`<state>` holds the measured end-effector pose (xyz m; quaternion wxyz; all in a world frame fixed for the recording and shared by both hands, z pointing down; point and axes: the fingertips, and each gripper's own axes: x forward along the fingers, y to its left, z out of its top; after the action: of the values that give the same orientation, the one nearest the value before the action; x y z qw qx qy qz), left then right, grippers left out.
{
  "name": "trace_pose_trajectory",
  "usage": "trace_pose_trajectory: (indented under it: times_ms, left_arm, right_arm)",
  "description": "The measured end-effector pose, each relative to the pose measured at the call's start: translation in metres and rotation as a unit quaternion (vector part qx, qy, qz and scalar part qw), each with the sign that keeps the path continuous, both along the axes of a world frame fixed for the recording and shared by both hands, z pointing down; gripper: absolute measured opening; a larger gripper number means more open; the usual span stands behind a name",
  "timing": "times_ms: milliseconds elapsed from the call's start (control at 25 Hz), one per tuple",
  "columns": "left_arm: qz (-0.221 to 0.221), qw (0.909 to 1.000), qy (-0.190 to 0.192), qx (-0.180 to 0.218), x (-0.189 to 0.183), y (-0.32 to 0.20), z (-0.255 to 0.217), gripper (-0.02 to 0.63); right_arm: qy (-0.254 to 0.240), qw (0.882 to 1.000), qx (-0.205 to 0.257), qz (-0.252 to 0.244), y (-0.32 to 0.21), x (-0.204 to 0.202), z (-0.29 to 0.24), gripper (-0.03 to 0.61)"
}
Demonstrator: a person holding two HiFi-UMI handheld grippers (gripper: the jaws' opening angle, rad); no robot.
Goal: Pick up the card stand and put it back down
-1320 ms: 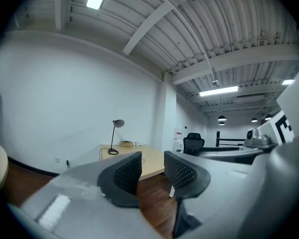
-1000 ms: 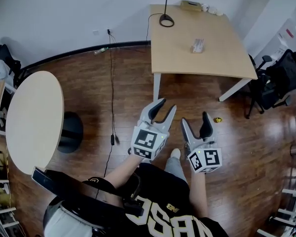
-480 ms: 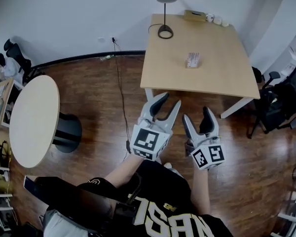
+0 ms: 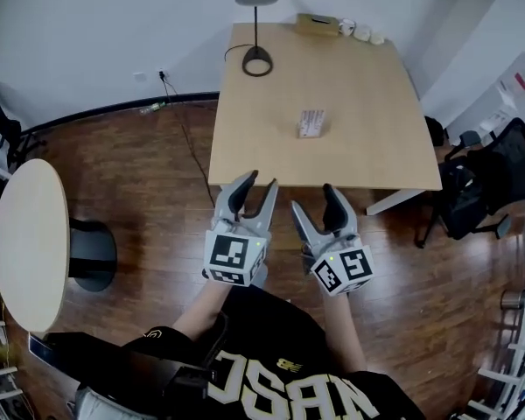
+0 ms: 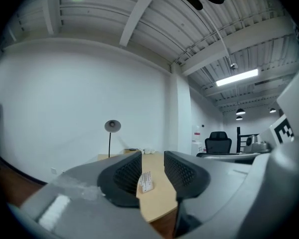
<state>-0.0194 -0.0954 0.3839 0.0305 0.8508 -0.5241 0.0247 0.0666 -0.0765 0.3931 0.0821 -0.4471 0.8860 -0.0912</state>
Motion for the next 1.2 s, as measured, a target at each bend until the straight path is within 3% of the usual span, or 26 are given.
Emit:
trace_pose_trajectory:
  times_ms: [400,560,720,920,1000,1200]
  left_arm:
    - [0.005,0.9998,0.018,-0.001,-0.028,-0.126,-0.013,0.137]
    - [-0.01,0.9999,-0.003,-0.007,-0.013,-0.155,-0.002,0.137]
    - [-0.026,0.9992,-0.011,-0.028,0.002,-0.171,0.016,0.143]
    - [-0.022,0.9974,-0.048,-0.048,0.015,-0.195,0.034,0.165]
    - [-0.022,0.9964,-0.054,-0.062,0.011,-0.205,0.042,0.206]
    - [-0.006,0.9885,-0.098,-0.115,-0.013,-0.229,0.079,0.213]
  right_arm:
    - [0.047,0.996,-0.012,0.074,-0.134,0.016,-0.004,0.321]
    - [0.058,0.993,-0.014,0.099,-0.166,0.049,-0.001,0.316]
    - [0.068,0.993,-0.015,0.098,-0.187,0.072,0.004,0.313]
    - [0.056,0.993,-0.042,0.096,-0.208,0.098,0.021,0.31]
    - [0.053,0.993,-0.057,0.094,-0.213,0.105,0.032,0.307]
    - [0.049,0.991,-0.095,0.083,-0.223,0.112,0.058,0.307]
